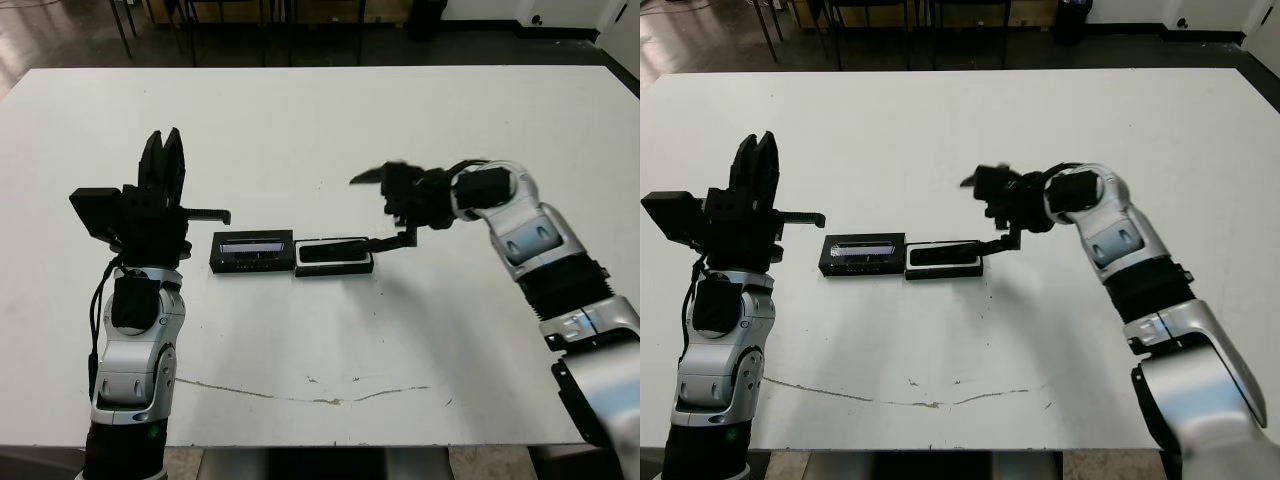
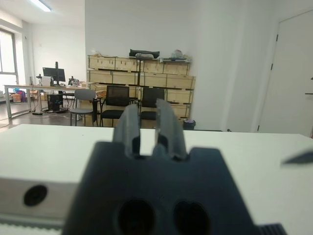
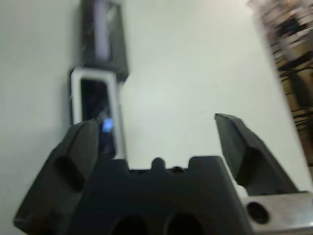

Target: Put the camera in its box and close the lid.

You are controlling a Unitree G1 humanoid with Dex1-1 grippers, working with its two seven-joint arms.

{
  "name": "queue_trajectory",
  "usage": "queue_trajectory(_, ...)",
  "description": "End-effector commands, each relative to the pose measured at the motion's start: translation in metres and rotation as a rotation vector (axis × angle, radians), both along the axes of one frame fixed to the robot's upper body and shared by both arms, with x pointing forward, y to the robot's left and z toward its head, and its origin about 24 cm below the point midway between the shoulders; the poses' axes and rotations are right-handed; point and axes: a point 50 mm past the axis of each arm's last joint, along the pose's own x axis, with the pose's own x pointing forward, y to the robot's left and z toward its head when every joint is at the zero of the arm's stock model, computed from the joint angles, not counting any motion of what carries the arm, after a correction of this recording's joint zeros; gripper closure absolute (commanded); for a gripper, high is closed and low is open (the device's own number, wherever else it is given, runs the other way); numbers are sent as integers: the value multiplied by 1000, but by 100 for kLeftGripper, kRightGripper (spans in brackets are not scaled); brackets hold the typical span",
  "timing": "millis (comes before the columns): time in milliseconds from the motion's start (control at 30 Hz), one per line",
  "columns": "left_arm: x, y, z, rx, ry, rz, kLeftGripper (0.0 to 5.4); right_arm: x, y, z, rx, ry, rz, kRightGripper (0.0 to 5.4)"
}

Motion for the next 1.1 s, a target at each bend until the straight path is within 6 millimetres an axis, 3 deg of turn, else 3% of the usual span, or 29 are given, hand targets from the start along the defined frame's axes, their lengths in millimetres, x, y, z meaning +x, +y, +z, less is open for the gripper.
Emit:
queue_trajectory(33,0,5,-6,5,36,20,540,-9,-14,-3,242,32,-158,1)
queue_trajectory(100,-1,6,-5,1,36,20,540,-17,-19,-3,301,-4,-264,1)
queue_trajectory(233,0,6,-6,-4,37,12,540,-28,-21,-14,303,-128,-396,63)
queue_trajectory(500,0,6,-7,5,36,8,540,-53,-4,-38,177,-210,-355,246)
queue_trajectory(933,-2,5,-7,0,41,8,540,-58,12,-67,12,-235,-287,538)
queue_trajectory(1100,-2,4,-7,-6,47,6,540,-54,11,-77,-51,-214,-291,538)
